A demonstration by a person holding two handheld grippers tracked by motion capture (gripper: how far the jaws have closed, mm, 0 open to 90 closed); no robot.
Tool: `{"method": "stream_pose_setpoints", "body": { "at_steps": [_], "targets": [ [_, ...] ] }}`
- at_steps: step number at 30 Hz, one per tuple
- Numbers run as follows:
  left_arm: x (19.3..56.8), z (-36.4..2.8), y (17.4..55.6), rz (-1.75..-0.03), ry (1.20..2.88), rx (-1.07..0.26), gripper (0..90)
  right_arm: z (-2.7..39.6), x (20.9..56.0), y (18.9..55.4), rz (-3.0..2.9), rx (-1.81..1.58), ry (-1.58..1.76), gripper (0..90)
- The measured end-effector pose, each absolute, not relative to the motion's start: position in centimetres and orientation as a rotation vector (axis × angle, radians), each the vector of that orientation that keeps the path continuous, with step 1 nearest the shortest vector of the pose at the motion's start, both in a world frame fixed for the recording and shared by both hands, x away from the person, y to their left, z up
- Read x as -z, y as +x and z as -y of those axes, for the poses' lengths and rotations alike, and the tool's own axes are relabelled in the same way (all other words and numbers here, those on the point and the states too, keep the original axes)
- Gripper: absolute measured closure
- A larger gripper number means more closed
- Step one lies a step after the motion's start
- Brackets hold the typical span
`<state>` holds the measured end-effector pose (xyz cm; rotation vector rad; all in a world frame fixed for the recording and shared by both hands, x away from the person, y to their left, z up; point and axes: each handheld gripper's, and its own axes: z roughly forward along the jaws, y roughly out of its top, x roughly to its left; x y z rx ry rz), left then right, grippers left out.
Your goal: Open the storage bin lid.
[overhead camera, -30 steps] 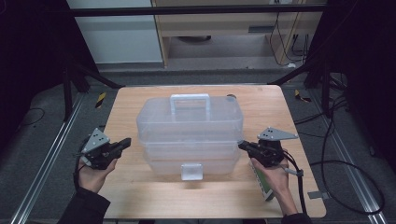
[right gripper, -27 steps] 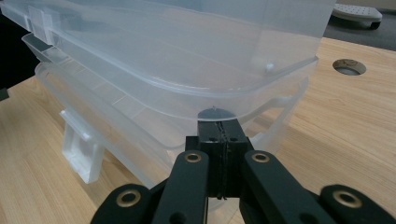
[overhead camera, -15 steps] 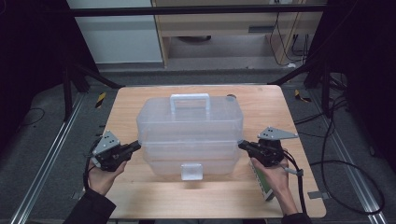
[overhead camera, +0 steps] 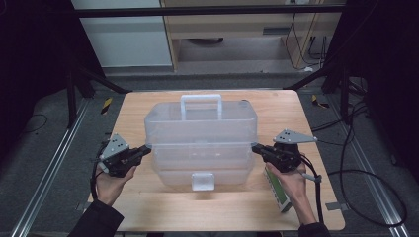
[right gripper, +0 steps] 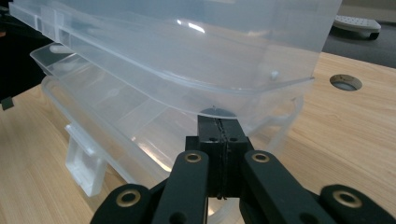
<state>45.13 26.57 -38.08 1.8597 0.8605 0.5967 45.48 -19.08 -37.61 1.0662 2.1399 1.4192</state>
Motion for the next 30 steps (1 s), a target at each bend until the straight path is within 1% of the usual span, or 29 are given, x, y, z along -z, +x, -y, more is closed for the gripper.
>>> {"method": "stream_pose_setpoints", "body": {
  "at_steps": [10,19,21,22,27,30],
  "targets": [
    [37.2,-26.4,45.6,-0.86,1.838,-0.624,89.1,18.8,36.7,46.0,-2.125,-1.44,1.046,90.0],
    [37.1,-26.2,45.9,-0.861,1.836,-0.638,88.0,18.8,36.5,46.2,-2.118,-1.446,1.043,90.0],
    [37.2,-26.1,45.9,-0.862,1.836,-0.637,84.7,18.8,36.5,46.2,-2.118,-1.446,1.042,90.0],
    [37.5,-26.0,45.8,-0.866,1.844,-0.659,82.5,18.9,36.5,46.2,-2.121,-1.446,1.044,90.0],
    [38.1,-26.3,45.7,-0.911,1.839,-0.702,67.6,18.9,36.6,46.1,-2.124,-1.439,1.039,90.0],
    [38.1,-26.3,46.0,-0.917,1.829,-0.727,61.3,18.8,36.6,46.1,-2.127,-1.437,1.039,90.0]
  ]
}}
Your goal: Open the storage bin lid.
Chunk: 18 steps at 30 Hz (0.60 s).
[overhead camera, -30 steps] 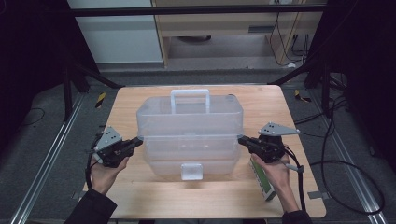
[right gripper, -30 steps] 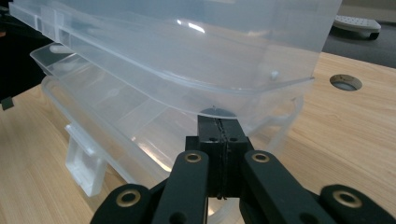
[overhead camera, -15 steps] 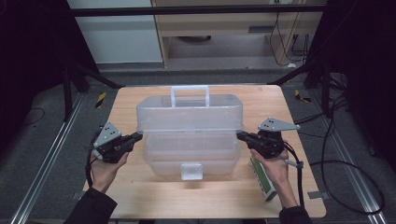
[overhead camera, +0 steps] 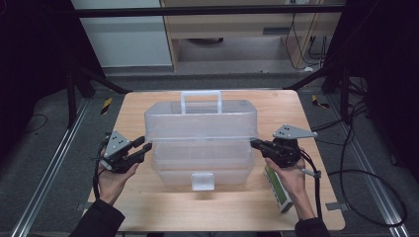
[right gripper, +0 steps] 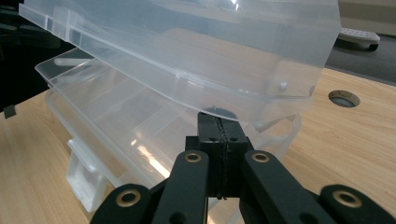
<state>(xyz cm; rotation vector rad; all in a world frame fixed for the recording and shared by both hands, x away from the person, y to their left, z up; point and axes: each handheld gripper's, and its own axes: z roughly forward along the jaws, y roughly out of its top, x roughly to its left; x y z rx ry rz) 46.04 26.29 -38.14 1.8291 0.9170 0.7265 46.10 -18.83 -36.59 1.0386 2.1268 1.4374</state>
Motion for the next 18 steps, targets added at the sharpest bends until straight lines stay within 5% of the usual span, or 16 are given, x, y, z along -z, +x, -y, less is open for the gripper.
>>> {"method": "stream_pose_setpoints", "body": {
  "at_steps": [18],
  "targets": [
    [37.5,-25.6,47.2,-0.901,1.819,-0.758,63.6,18.7,37.0,46.2,-2.151,-1.413,1.052,86.6]
  ]
}}
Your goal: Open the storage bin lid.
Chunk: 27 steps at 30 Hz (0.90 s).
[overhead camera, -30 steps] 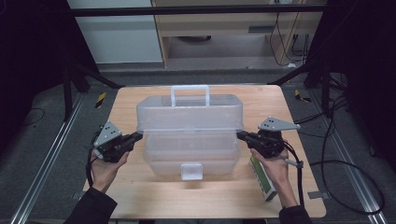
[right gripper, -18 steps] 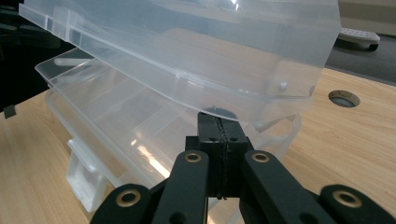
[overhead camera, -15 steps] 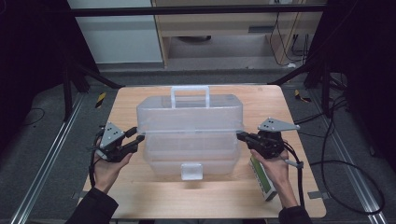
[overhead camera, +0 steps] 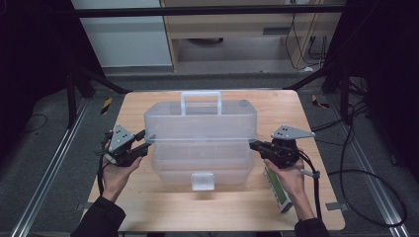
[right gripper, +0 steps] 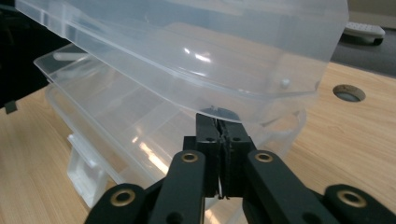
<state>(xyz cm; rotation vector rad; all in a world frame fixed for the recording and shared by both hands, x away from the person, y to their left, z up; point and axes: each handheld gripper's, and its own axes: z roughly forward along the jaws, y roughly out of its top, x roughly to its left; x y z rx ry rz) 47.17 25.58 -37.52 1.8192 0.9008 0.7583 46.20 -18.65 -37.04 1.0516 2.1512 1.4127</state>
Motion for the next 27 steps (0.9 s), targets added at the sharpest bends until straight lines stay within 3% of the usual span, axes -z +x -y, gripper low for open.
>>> {"method": "stream_pose_setpoints", "body": {
  "at_steps": [13,27],
  "targets": [
    [37.4,-25.7,47.3,-0.902,1.817,-0.746,63.9,18.9,40.1,47.4,-2.223,-1.169,1.175,70.5],
    [37.1,-25.8,47.6,-0.915,1.812,-0.747,64.9,18.2,41.2,47.9,-2.28,-1.138,1.212,76.5]
  ]
}}
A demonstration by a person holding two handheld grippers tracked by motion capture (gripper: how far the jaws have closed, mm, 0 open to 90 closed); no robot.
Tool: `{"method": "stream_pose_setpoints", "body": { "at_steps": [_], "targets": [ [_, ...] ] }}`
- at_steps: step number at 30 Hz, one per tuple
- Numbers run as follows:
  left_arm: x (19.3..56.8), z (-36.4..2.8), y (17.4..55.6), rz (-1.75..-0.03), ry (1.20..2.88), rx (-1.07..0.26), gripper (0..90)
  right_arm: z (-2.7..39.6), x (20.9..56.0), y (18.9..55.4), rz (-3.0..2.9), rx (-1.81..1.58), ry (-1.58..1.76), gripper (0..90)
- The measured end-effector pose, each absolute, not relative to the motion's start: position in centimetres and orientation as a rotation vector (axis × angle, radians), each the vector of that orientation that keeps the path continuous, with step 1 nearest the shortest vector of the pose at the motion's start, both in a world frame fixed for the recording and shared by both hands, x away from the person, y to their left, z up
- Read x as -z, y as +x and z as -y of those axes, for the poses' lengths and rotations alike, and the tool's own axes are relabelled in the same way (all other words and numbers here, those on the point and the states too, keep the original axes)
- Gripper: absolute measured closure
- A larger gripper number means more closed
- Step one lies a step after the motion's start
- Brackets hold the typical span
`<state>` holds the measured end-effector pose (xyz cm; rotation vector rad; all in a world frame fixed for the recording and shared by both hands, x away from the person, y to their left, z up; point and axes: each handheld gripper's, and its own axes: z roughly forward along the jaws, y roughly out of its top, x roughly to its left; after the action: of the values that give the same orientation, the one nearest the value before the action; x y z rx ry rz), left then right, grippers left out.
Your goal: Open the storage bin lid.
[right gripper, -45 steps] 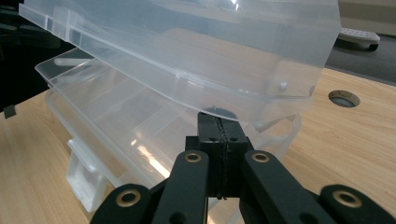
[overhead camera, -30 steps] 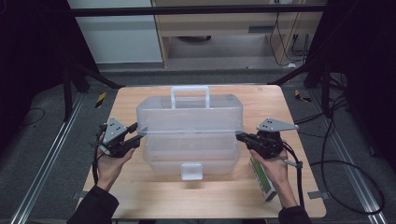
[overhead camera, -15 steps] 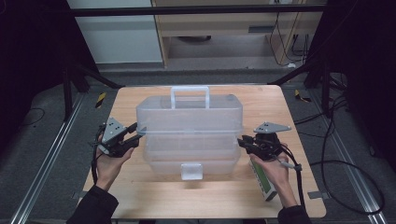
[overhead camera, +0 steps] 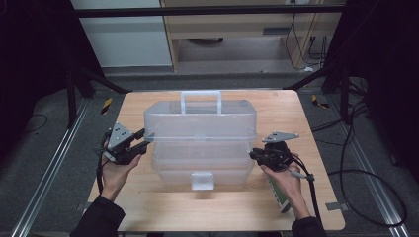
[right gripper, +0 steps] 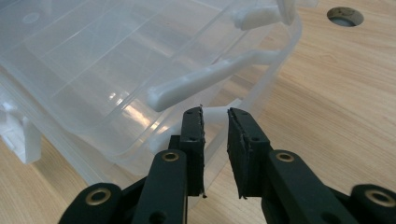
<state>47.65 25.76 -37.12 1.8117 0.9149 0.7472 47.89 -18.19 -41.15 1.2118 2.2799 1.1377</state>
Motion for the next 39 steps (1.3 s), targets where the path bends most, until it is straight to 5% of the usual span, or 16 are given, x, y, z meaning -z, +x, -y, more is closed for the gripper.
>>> {"method": "stream_pose_setpoints", "body": {
  "at_steps": [39],
  "targets": [
    [32.0,-24.5,54.4,-1.015,1.699,-0.824,75.5,18.4,41.3,47.9,-2.262,-1.161,1.249,77.1]
  ]
}}
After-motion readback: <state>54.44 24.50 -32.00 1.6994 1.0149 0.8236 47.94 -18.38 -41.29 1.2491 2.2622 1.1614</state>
